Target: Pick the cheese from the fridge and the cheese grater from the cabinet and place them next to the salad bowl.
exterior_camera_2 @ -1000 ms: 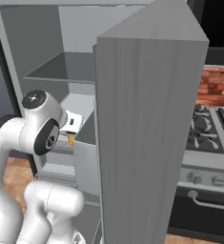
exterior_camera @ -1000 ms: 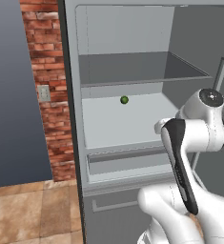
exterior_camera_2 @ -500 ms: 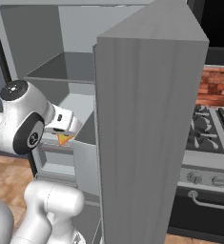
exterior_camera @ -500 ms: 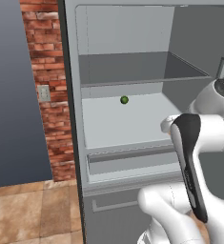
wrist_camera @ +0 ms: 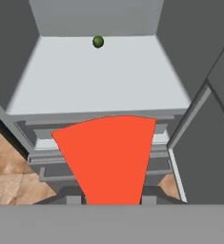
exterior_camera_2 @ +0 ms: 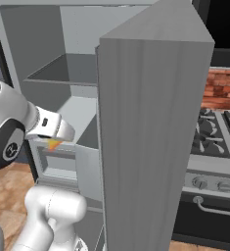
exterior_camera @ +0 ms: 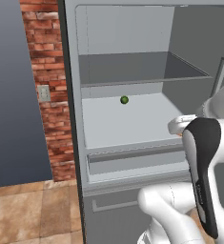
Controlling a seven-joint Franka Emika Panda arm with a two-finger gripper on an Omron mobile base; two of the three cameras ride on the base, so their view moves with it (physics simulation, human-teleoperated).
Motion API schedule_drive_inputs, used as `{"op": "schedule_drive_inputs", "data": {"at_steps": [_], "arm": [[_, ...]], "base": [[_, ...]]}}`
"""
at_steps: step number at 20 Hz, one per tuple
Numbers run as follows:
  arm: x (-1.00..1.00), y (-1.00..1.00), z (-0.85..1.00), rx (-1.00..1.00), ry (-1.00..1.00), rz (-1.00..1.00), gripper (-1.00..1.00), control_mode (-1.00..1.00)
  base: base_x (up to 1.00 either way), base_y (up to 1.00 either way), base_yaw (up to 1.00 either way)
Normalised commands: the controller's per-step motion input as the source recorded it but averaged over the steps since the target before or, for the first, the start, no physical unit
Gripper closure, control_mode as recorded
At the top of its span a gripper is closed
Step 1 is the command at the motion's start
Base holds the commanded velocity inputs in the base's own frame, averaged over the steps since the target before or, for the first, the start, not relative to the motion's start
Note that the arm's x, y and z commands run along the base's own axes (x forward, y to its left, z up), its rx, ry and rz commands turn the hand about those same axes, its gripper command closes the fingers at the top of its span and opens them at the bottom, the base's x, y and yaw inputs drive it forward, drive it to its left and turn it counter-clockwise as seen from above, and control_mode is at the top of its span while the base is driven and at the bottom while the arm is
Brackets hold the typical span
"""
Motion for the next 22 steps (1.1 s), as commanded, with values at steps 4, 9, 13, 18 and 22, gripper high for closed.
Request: {"op": "schedule_drive_inputs", "data": {"at_steps": [4, 9, 13, 18, 22], "arm": [[-0.39, 0.12, 0.41, -0.01, -0.09, 0.0, 1.0, -1.0], [-0.21, 0.03, 0.35, -0.02, -0.01, 0.0, 1.0, -1.0], [-0.05, 0.0, 0.11, 0.0, 0.03, 0.0, 1.0, -1.0], [-0.03, 0.0, 0.03, 0.0, 0.03, 0.0, 1.0, -1.0], [0.0, 0.0, 0.0, 0.0, 0.0, 0.0, 1.0, -1.0]], "base": [[0.0, 0.0, 0.0], [0.0, 0.0, 0.0], [0.0, 0.0, 0.0], [0.0, 0.0, 0.0], [0.0, 0.0, 0.0]]}}
